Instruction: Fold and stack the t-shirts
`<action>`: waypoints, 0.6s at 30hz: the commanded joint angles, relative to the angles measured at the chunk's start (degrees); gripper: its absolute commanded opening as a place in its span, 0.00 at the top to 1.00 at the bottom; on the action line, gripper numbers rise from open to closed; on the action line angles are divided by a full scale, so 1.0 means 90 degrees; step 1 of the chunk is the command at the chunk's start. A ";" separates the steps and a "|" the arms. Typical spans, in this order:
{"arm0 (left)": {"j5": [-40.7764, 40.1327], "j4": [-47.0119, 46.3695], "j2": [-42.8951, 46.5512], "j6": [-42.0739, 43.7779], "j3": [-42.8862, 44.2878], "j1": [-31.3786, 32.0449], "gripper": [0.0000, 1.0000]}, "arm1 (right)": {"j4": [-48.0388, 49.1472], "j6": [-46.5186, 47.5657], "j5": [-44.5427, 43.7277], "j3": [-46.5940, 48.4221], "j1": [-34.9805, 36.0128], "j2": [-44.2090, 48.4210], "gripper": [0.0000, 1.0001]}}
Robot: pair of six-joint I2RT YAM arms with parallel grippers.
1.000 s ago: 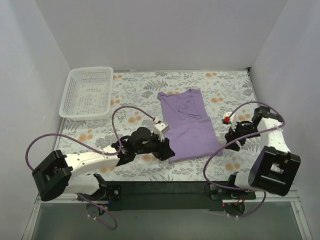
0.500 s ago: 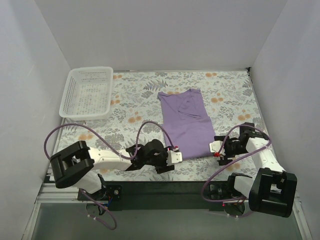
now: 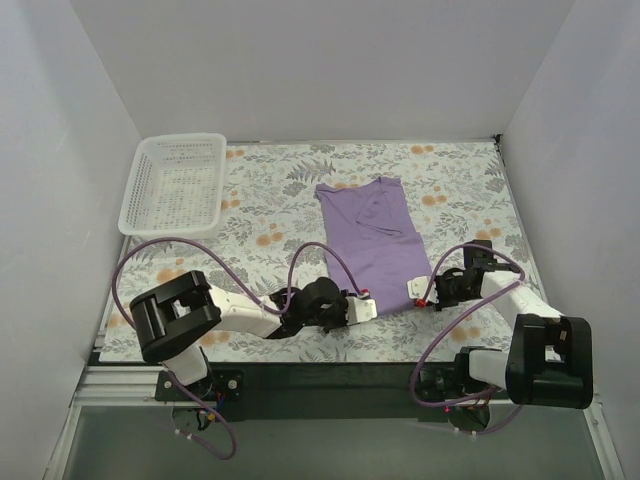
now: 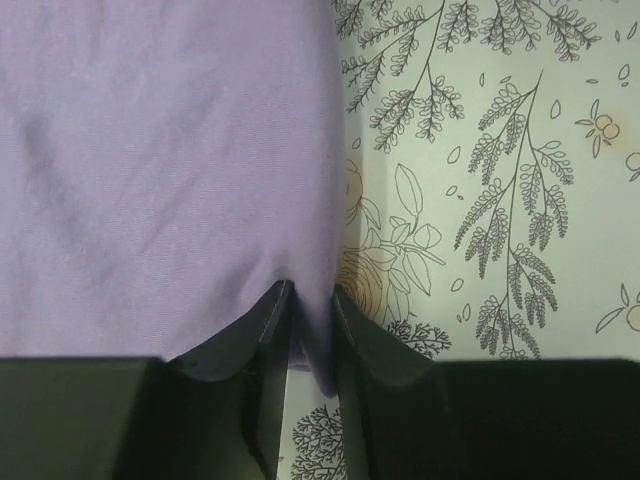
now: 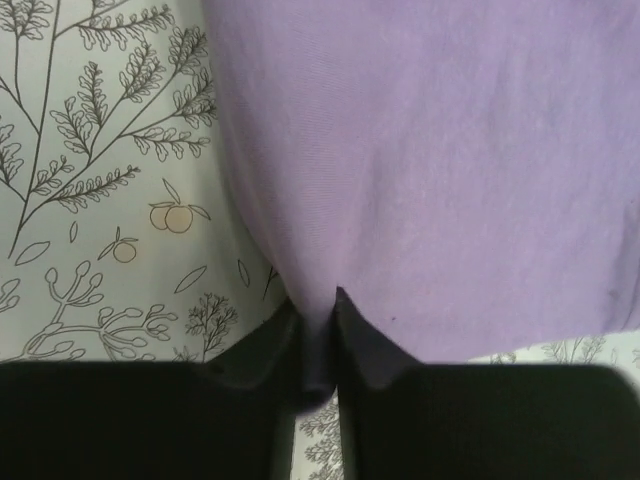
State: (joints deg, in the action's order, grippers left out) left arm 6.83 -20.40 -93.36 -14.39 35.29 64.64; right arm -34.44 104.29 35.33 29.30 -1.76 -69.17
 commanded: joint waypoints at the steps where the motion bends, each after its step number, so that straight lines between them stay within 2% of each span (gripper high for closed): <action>1: -0.0495 0.0050 0.0012 0.0057 -0.0073 0.0025 0.80 | 0.0321 -0.0211 -0.0312 -0.0179 0.0039 -0.0157 0.85; 2: -0.0544 -0.0008 0.0090 -0.0002 -0.0112 0.0015 0.84 | 0.0301 -0.0182 -0.0312 -0.0257 0.0039 -0.0128 0.92; 3: -0.0583 -0.0028 0.0139 -0.0031 -0.0219 0.0025 0.95 | 0.0262 -0.0133 -0.0312 -0.0286 0.0039 -0.0050 0.99; 4: -0.0593 -0.0028 0.0197 -0.0061 -0.0258 0.0015 1.00 | 0.0059 -0.0094 -0.0283 -0.0296 0.0039 0.0009 0.99; 7: -0.0457 -0.0057 0.0548 -0.0236 -0.0453 0.0025 1.00 | -0.0391 -0.0259 -0.0331 -0.0112 0.0039 0.0273 0.99; 12: 0.0402 0.0294 0.1544 -0.0383 -0.0561 0.0015 1.00 | -0.2324 -0.0221 -0.0225 0.0727 0.0029 0.0653 0.99; 15: 0.0500 0.0178 0.1848 -0.0325 -0.0562 -0.0189 1.00 | -0.2317 -0.0600 0.0184 0.1050 0.0029 0.0791 0.99; 18: 0.1075 0.0070 0.1732 -0.0471 -0.0211 -0.1037 1.00 | -0.1986 -0.1731 0.0537 0.1966 0.0039 0.0170 0.99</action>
State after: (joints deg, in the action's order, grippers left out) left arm 11.49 -19.55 -77.87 -17.37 30.94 60.99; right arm -52.12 97.80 36.25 39.09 -1.32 -63.68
